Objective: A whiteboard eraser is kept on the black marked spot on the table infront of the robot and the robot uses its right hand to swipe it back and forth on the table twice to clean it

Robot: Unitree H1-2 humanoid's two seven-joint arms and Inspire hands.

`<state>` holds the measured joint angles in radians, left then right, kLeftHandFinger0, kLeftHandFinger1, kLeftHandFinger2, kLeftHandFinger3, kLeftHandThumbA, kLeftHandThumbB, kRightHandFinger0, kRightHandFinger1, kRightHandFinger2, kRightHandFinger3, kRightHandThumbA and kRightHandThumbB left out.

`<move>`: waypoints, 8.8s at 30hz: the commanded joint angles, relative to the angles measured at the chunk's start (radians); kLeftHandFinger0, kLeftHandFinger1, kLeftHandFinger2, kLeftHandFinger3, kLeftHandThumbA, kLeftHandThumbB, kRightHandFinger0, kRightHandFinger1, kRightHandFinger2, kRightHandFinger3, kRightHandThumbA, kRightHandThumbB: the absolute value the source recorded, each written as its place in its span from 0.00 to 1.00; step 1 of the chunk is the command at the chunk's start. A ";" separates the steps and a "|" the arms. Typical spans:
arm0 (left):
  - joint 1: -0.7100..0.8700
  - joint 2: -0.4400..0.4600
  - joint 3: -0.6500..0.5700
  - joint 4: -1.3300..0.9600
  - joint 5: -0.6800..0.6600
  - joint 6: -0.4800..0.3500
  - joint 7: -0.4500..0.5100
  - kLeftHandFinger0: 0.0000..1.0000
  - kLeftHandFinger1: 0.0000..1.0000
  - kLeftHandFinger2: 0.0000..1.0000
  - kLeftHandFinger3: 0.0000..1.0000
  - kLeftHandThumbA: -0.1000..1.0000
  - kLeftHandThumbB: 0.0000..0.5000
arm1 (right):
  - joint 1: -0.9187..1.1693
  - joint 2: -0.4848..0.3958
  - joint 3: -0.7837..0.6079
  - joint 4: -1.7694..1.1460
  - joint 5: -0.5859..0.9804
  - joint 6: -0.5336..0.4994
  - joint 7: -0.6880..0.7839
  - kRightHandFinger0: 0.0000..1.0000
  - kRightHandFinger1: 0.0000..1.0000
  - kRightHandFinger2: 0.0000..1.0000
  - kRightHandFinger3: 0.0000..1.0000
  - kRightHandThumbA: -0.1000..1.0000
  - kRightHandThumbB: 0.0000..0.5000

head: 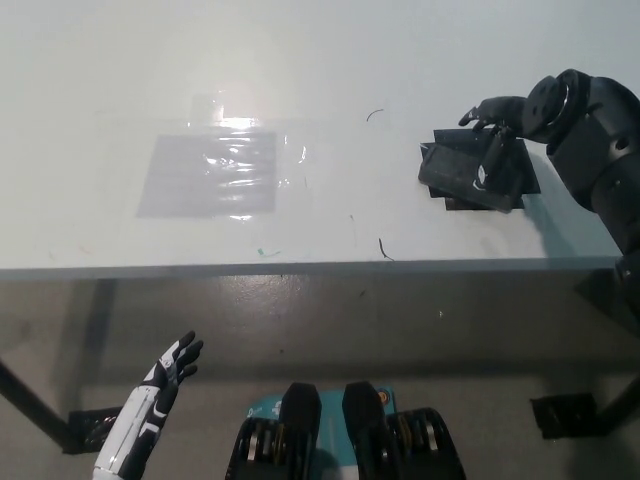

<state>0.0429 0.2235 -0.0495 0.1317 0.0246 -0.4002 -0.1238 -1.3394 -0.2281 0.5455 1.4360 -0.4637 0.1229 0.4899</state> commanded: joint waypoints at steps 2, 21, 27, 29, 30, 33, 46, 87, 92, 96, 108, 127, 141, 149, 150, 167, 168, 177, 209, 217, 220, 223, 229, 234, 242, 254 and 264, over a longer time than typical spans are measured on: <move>-0.004 0.015 0.009 -0.036 -0.003 -0.013 -0.010 1.00 1.00 1.00 1.00 1.00 0.74 | -0.032 -0.025 0.011 -0.002 -0.024 -0.035 -0.013 1.00 1.00 1.00 1.00 1.00 0.64; -0.008 0.016 0.007 -0.029 -0.005 -0.023 -0.012 1.00 1.00 1.00 1.00 1.00 0.75 | 0.002 -0.031 -0.027 0.000 -0.005 0.011 -0.073 1.00 1.00 1.00 1.00 1.00 0.79; -0.011 0.015 0.006 -0.036 -0.005 -0.012 -0.014 1.00 1.00 1.00 1.00 1.00 0.74 | 0.014 -0.038 -0.155 -0.028 0.065 -0.130 -0.358 1.00 1.00 1.00 1.00 0.83 0.59; -0.010 0.017 0.006 -0.033 -0.009 -0.015 -0.017 1.00 1.00 1.00 1.00 1.00 0.73 | 0.003 -0.033 -0.175 -0.031 0.071 -0.138 -0.392 0.92 0.96 0.88 0.77 0.78 0.53; -0.010 0.017 0.005 -0.033 -0.013 -0.013 -0.019 1.00 1.00 1.00 1.00 1.00 0.73 | 0.000 -0.032 -0.181 -0.032 0.071 -0.144 -0.402 0.85 0.90 0.84 0.71 0.77 0.52; -0.010 0.018 0.003 -0.034 -0.001 -0.012 -0.017 1.00 1.00 1.00 1.00 1.00 0.74 | -0.004 -0.031 -0.199 -0.031 0.071 -0.145 -0.422 0.25 0.33 0.36 0.22 0.73 0.57; -0.020 0.029 0.004 -0.041 -0.007 -0.006 -0.026 1.00 1.00 1.00 1.00 1.00 0.67 | 0.010 -0.036 -0.187 -0.018 0.030 -0.188 -0.485 0.39 0.56 0.57 0.41 0.60 0.55; -0.003 0.031 0.003 -0.035 0.000 0.001 -0.043 1.00 1.00 1.00 1.00 1.00 0.72 | 0.105 0.029 0.027 -0.008 -0.089 -0.102 -0.387 0.97 1.00 1.00 1.00 0.57 0.33; 0.000 0.031 0.002 -0.037 -0.002 0.001 -0.045 1.00 1.00 1.00 1.00 1.00 0.73 | 0.073 0.053 0.035 -0.019 -0.093 -0.127 -0.391 0.64 0.68 0.67 0.76 0.54 0.37; -0.001 0.029 0.001 -0.031 -0.006 0.003 -0.051 1.00 1.00 1.00 1.00 1.00 0.73 | 0.030 0.091 0.040 -0.024 -0.098 -0.136 -0.384 0.46 0.57 0.63 0.68 0.56 0.38; -0.004 0.038 0.003 -0.040 -0.003 0.018 -0.063 1.00 1.00 1.00 1.00 1.00 0.77 | -0.047 0.254 0.085 -0.071 -0.132 -0.209 -0.388 0.10 0.18 0.29 0.50 0.62 0.42; -0.024 0.062 0.010 -0.045 -0.005 0.014 -0.074 1.00 1.00 1.00 1.00 1.00 0.72 | 0.006 0.252 0.090 -0.038 -0.146 -0.203 -0.412 0.00 0.05 0.22 0.38 0.55 0.39; 0.068 0.043 -0.015 -0.043 0.005 -0.007 -0.077 1.00 1.00 1.00 1.00 1.00 0.74 | 0.130 0.275 0.124 -0.033 -0.184 -0.190 -0.413 0.38 0.43 0.56 0.79 0.60 0.38; 0.091 0.035 -0.015 -0.026 0.004 -0.022 -0.073 1.00 1.00 1.00 1.00 1.00 0.76 | 0.156 0.273 0.118 -0.029 -0.169 -0.188 -0.422 0.44 0.49 0.56 0.72 0.63 0.40; 0.094 0.034 -0.014 -0.024 0.006 -0.025 -0.071 1.00 1.00 1.00 1.00 1.00 0.77 | 0.162 0.265 0.119 -0.031 -0.170 -0.194 -0.427 0.47 0.51 0.58 0.77 0.63 0.39; 0.103 0.033 -0.011 -0.022 0.013 -0.010 -0.068 1.00 1.00 1.00 1.00 1.00 0.79 | 0.231 -0.128 0.084 -0.077 -0.146 -0.172 -0.378 0.77 0.88 0.95 1.00 0.63 0.33; 0.105 0.032 -0.010 -0.019 0.015 -0.013 -0.066 1.00 1.00 1.00 1.00 1.00 0.79 | 0.242 -0.153 0.080 -0.080 -0.145 -0.174 -0.379 0.81 0.92 0.98 1.00 0.64 0.33; 0.118 0.016 -0.007 0.005 0.021 -0.042 -0.057 1.00 1.00 1.00 1.00 1.00 0.78 | 0.331 -0.293 0.052 -0.052 -0.138 -0.200 -0.407 0.67 0.83 0.92 1.00 0.60 0.31; 0.088 0.025 0.004 -0.013 0.011 -0.011 -0.070 1.00 1.00 1.00 1.00 1.00 0.82 | 0.373 -0.430 0.146 0.015 -0.206 -0.055 -0.469 0.74 0.89 0.97 1.00 0.51 0.25; 0.089 0.014 0.001 0.005 0.014 -0.039 -0.065 1.00 1.00 1.00 1.00 1.00 0.76 | 0.361 -0.454 0.169 0.007 -0.207 -0.036 -0.454 0.77 0.94 1.00 1.00 0.59 0.27; 0.087 0.014 0.001 0.010 0.008 -0.042 -0.068 1.00 1.00 1.00 1.00 1.00 0.76 | 0.347 -0.439 0.140 -0.006 -0.175 -0.061 -0.454 0.78 0.92 0.95 0.95 0.57 0.31; 0.081 0.015 0.000 0.010 0.010 -0.039 -0.069 1.00 1.00 1.00 1.00 1.00 0.78 | 0.317 -0.396 0.127 -0.027 -0.166 -0.103 -0.451 0.68 0.75 0.79 0.92 0.63 0.37; 0.081 0.011 -0.001 0.013 0.013 -0.047 -0.065 1.00 1.00 1.00 1.00 1.00 0.76 | 0.275 -0.293 0.136 -0.124 -0.182 -0.153 -0.425 0.87 0.98 1.00 1.00 0.72 0.36; 0.083 0.009 -0.002 0.010 0.006 -0.046 -0.069 1.00 1.00 1.00 1.00 1.00 0.78 | 0.258 -0.202 0.142 -0.230 -0.198 -0.126 -0.405 0.70 0.75 0.82 1.00 0.70 0.36; 0.068 0.013 0.002 -0.003 0.001 -0.029 -0.072 1.00 1.00 1.00 1.00 1.00 0.78 | 0.221 -0.074 0.156 -0.321 -0.218 -0.156 -0.378 0.21 0.27 0.38 0.83 0.65 0.32; 0.065 0.020 0.006 -0.004 -0.002 -0.032 -0.078 1.00 1.00 1.00 1.00 1.00 0.77 | 0.222 -0.027 0.130 -0.333 -0.222 -0.162 -0.385 0.06 0.08 0.15 0.40 0.59 0.35; 0.064 0.020 0.009 -0.005 -0.005 -0.027 -0.078 1.00 1.00 1.00 1.00 1.00 0.79 | 0.218 -0.060 0.155 -0.293 -0.259 -0.154 -0.360 0.49 0.55 0.66 0.90 0.64 0.33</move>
<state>0.1148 0.2286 -0.0509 0.1498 0.0471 -0.4069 -0.1996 -1.0820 -0.2911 0.6874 1.1344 -0.7003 -0.0018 0.0777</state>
